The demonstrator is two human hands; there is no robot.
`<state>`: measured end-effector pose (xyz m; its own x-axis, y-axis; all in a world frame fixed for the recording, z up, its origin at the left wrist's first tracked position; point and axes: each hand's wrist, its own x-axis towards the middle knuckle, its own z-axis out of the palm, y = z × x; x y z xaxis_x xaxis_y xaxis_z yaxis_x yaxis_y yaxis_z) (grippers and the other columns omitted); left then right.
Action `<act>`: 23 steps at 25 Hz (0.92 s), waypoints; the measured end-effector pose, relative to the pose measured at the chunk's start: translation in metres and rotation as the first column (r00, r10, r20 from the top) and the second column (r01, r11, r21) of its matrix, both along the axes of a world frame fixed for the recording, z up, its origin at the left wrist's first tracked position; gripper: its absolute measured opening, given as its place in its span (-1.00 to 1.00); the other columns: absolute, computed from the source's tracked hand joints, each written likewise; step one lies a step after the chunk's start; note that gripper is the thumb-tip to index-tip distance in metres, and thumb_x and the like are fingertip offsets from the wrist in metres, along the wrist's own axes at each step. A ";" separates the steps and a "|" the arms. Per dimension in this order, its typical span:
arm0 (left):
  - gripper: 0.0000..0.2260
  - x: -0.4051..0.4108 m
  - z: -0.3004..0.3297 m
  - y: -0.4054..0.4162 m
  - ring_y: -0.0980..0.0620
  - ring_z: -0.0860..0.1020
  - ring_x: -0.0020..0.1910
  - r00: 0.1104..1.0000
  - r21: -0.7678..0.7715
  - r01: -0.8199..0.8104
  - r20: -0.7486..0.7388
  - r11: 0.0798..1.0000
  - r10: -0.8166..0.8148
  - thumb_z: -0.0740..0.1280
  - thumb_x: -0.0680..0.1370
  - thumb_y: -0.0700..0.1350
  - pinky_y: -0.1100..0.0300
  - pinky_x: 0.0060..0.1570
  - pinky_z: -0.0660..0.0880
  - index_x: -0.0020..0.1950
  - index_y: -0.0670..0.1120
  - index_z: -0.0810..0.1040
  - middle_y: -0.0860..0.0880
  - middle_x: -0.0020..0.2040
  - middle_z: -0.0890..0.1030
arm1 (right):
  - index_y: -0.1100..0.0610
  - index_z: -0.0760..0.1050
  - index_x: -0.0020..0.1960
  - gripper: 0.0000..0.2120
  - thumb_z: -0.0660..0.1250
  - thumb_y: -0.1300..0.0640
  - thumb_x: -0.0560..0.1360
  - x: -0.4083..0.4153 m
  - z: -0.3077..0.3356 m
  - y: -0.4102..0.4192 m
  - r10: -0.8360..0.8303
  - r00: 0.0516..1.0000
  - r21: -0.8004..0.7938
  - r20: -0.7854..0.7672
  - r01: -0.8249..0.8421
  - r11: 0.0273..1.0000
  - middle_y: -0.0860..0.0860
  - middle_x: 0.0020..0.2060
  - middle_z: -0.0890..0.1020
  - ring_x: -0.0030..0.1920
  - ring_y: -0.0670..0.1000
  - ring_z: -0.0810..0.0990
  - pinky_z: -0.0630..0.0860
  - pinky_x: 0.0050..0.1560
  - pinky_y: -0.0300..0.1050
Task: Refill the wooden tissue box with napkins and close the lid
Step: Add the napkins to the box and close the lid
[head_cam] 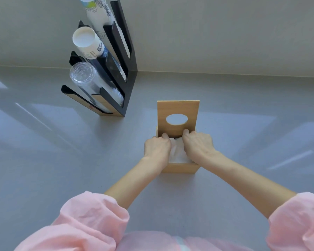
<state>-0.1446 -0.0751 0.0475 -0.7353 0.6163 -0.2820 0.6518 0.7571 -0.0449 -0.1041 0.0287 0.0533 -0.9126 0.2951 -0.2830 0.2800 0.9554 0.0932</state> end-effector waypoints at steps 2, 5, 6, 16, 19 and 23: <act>-0.70 -0.001 0.000 -0.001 -0.15 0.54 0.11 1.000 -0.014 0.005 -0.009 1.000 -0.005 0.25 0.47 -0.36 0.23 -0.51 0.06 0.18 -0.26 0.34 -0.16 0.10 0.59 | 0.24 0.35 0.08 -0.79 0.19 0.39 0.47 -0.002 -0.003 0.001 0.009 1.000 -0.017 -0.008 -0.009 1.000 0.15 0.08 0.61 0.08 0.19 0.59 0.06 -0.49 -0.17; -0.73 -0.002 0.001 0.000 -0.17 0.54 0.12 1.000 -0.003 -0.010 -0.005 1.000 0.010 0.23 0.49 -0.36 0.22 -0.51 0.06 0.18 -0.26 0.36 -0.16 0.10 0.59 | 0.19 0.27 -0.11 -0.85 0.20 0.38 0.46 -0.002 -0.001 0.001 0.020 1.000 -0.022 -0.008 -0.020 1.000 0.10 -0.10 0.61 0.07 0.18 0.60 0.06 -0.50 -0.18; -0.75 -0.002 0.002 0.000 -0.18 0.54 0.12 1.000 0.008 -0.016 -0.006 1.000 0.016 0.22 0.49 -0.36 0.22 -0.51 0.07 0.17 -0.25 0.37 -0.16 0.08 0.59 | 0.19 0.23 -0.18 -0.83 0.21 0.37 0.47 -0.001 -0.001 0.001 0.014 1.000 -0.035 -0.002 -0.014 0.999 0.09 -0.14 0.59 0.07 0.17 0.60 0.05 -0.50 -0.18; -0.82 -0.016 0.014 -0.003 -0.18 0.49 -0.08 0.985 0.093 0.167 -0.056 0.982 -0.162 0.13 0.56 -0.24 0.12 -0.27 0.27 -0.04 -0.19 0.54 -0.15 -0.11 0.55 | 0.17 0.33 -0.19 -0.87 0.14 0.23 0.54 0.011 0.031 0.005 0.098 0.995 -0.113 -0.028 -0.101 0.989 0.07 -0.23 0.46 -0.09 0.18 0.45 0.25 -0.32 -0.10; -0.80 -0.014 -0.004 -0.006 -0.15 0.52 0.08 0.946 0.023 0.322 0.033 0.946 -0.323 0.21 0.52 -0.15 0.12 0.07 0.31 0.05 -0.19 0.53 -0.12 0.05 0.61 | 0.18 0.43 0.17 -0.74 0.19 0.24 0.50 0.016 0.013 -0.001 0.310 0.939 -0.053 0.148 -0.305 0.951 0.08 0.14 0.53 0.22 0.12 0.46 0.31 0.19 -0.02; -0.73 -0.021 -0.019 -0.010 -0.11 0.48 0.16 0.933 -0.002 0.359 0.024 0.933 -0.359 0.30 0.47 -0.11 0.12 0.37 0.11 0.11 -0.21 0.51 -0.11 0.11 0.57 | 0.17 0.43 0.21 -0.69 0.21 0.24 0.47 0.011 0.007 0.010 0.285 0.934 0.047 0.214 -0.301 0.952 0.09 0.16 0.49 0.21 0.10 0.46 -0.13 0.48 0.21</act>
<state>-0.1653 -0.0847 0.0282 -0.4585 0.8362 -0.3010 0.8811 0.4719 -0.0311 -0.0931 0.0383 0.0605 -0.8879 0.0516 -0.4571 -0.0440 0.9796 0.1961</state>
